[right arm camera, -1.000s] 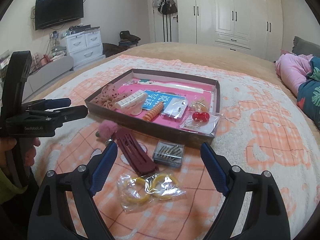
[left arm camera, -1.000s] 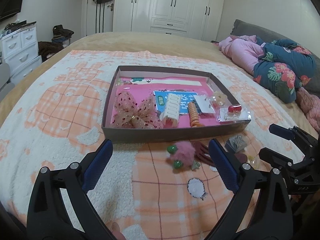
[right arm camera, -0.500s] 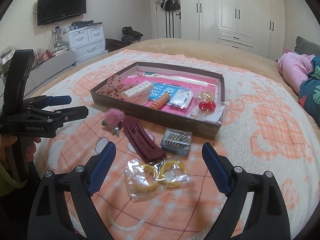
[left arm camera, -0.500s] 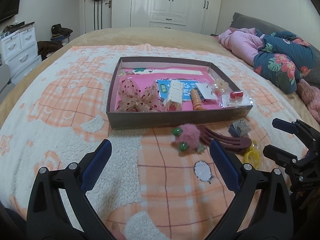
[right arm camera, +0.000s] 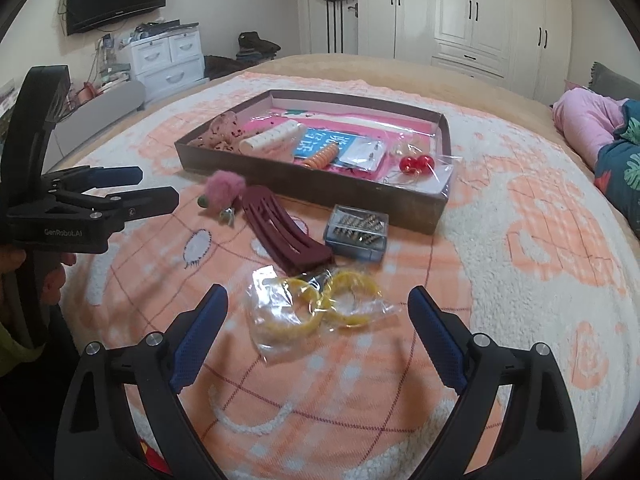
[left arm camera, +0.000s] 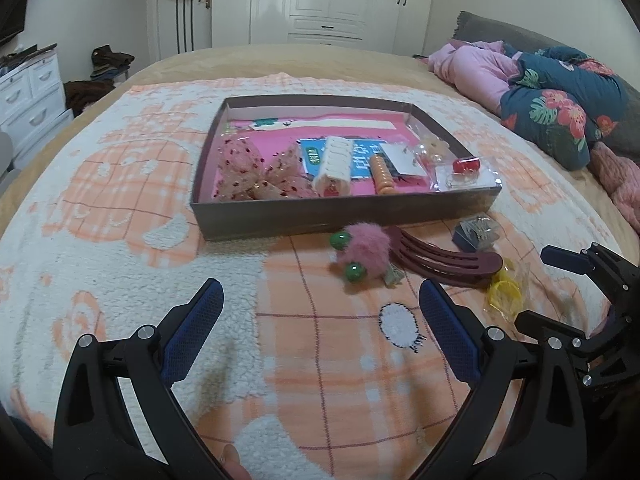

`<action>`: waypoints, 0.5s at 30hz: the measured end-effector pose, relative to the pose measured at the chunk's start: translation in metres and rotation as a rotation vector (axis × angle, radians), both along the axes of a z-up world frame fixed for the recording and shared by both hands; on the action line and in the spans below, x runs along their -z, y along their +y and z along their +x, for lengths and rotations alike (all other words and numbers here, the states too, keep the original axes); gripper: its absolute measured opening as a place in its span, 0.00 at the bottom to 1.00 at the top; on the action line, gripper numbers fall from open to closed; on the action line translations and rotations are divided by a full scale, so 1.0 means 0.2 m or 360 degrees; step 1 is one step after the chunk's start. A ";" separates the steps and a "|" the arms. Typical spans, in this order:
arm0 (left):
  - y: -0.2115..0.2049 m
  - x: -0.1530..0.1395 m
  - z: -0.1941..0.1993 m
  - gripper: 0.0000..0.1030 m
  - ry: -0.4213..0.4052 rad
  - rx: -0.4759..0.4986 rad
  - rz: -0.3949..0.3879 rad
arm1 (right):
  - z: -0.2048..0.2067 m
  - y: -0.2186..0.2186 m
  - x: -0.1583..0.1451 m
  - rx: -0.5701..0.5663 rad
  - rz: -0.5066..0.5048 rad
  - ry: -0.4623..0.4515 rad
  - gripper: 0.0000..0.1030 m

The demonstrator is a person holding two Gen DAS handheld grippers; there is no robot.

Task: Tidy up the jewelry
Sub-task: 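Move the left tool to the pink pom-pom clip and grasp it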

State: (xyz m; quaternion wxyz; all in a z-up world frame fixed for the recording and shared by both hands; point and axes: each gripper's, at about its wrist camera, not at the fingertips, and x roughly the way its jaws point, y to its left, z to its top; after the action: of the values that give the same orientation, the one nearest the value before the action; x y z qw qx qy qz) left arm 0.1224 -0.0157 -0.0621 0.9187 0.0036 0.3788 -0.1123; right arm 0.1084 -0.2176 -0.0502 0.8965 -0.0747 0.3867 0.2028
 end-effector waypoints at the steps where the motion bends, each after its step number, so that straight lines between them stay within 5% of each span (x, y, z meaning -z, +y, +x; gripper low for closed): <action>1: -0.01 0.00 0.00 0.87 0.0001 0.0004 0.0003 | 0.00 -0.01 0.00 0.0009 0.0002 0.0001 0.86; 15: -0.07 0.09 0.11 0.87 0.0056 0.0020 -0.0002 | 0.07 0.00 0.11 0.0017 -0.0058 0.0090 0.91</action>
State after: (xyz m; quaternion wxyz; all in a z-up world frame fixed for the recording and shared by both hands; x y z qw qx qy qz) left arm 0.1453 -0.0305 -0.0796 0.9111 0.0035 0.3948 -0.1184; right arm 0.1216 -0.2176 -0.0719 0.8848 -0.0832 0.4158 0.1931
